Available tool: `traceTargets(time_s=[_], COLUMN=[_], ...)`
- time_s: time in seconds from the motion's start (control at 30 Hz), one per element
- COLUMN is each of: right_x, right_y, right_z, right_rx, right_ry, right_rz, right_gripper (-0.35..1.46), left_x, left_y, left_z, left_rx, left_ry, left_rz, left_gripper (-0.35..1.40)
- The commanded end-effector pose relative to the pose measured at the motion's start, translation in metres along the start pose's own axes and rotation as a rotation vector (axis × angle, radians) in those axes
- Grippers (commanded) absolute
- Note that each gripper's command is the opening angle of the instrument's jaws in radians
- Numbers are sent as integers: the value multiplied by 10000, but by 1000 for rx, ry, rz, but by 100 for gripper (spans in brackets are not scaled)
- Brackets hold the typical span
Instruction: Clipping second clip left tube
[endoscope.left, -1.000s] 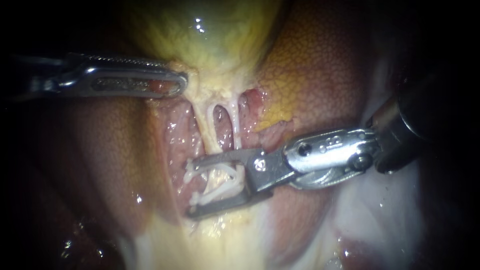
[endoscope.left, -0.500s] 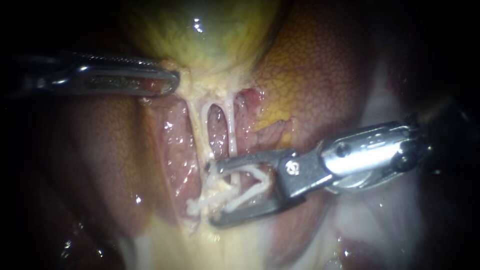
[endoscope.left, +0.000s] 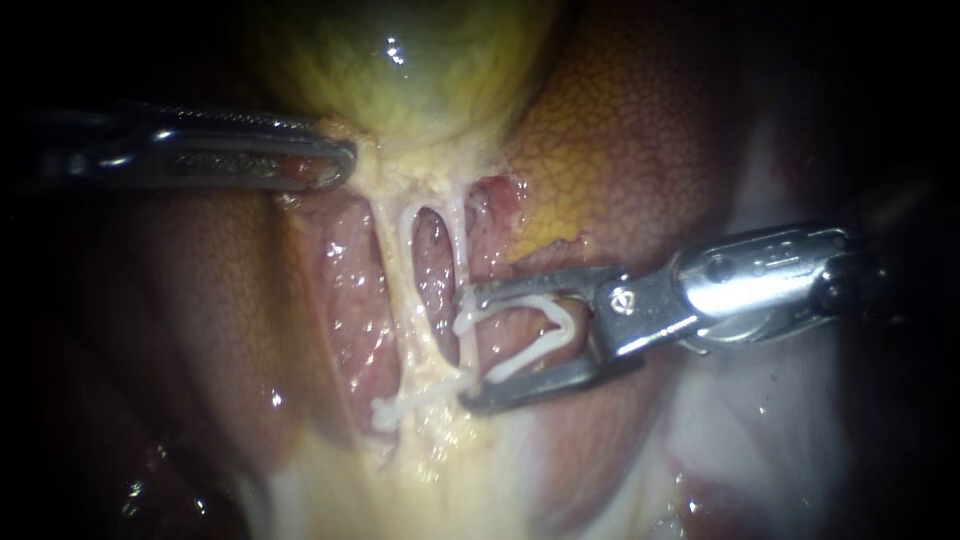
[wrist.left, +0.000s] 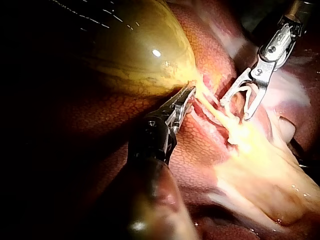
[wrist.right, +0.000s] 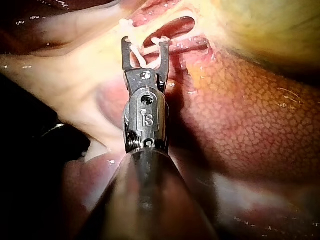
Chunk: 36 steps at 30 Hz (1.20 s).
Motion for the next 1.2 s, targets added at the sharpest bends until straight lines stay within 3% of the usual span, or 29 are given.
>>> traceTargets(time_s=[0.03,0.4,0.7,0.93,1.07,1.2], right_x=[-2,-15,-8,-5,-4,-2], right_y=[2,17,24,25,22,16], right_z=[3,19,35,40,41,44], right_rx=[5,37,119,215,281,329], right_ry=[-1,11,103,200,246,266], right_rz=[10,57,102,121,123,111], right_gripper=[42,42,42,42,41,40], left_x=[0,0,0,0,0,0], left_y=[0,0,0,0,0,0], left_z=[0,0,0,1,1,1], left_rx=[0,0,0,0,-1,-1], left_ry=[0,0,0,0,0,0], left_rz=[0,0,0,0,0,0], left_gripper=[-35,-35,-35,-35,-35,-35])
